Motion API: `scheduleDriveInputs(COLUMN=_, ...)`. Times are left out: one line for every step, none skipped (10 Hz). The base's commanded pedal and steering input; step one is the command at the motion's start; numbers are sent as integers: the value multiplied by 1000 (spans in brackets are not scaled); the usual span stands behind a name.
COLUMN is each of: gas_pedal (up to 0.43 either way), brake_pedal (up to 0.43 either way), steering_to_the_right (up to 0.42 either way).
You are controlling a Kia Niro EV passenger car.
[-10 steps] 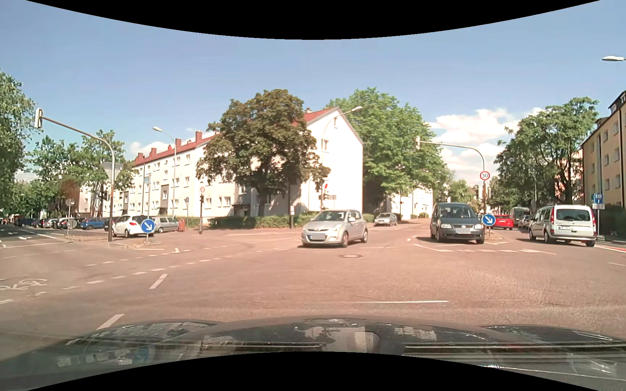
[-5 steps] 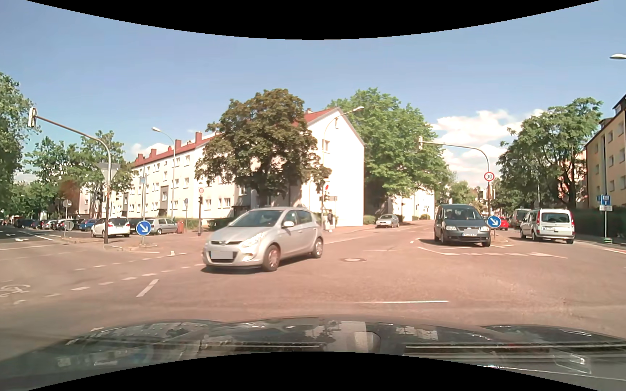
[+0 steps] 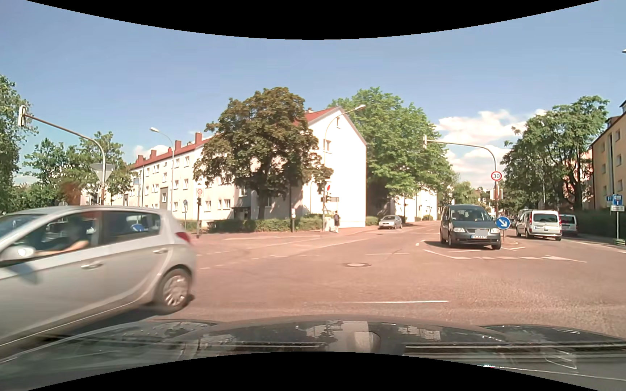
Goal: Follow the waypoints while adhering to traffic rules and regulations
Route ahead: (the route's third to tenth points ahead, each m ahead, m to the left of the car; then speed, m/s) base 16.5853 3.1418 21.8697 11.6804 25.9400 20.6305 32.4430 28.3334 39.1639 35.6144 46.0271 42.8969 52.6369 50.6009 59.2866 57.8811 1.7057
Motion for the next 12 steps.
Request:
scheduleDriveInputs(gas_pedal=299, brake_pedal=0, steering_to_the_right=-83)
scheduleDriveInputs(gas_pedal=299, brake_pedal=0, steering_to_the_right=-88)
scheduleDriveInputs(gas_pedal=299, brake_pedal=0, steering_to_the_right=-96)
scheduleDriveInputs(gas_pedal=311, brake_pedal=0, steering_to_the_right=-102)
scheduleDriveInputs(gas_pedal=319, brake_pedal=0, steering_to_the_right=-107)
scheduleDriveInputs(gas_pedal=339, brake_pedal=0, steering_to_the_right=-115)
scheduleDriveInputs(gas_pedal=339, brake_pedal=0, steering_to_the_right=-122)
scheduleDriveInputs(gas_pedal=350, brake_pedal=0, steering_to_the_right=-128)
scheduleDriveInputs(gas_pedal=358, brake_pedal=0, steering_to_the_right=-136)
scheduleDriveInputs(gas_pedal=358, brake_pedal=0, steering_to_the_right=-143)
scheduleDriveInputs(gas_pedal=370, brake_pedal=0, steering_to_the_right=-150)
scheduleDriveInputs(gas_pedal=370, brake_pedal=0, steering_to_the_right=-155)
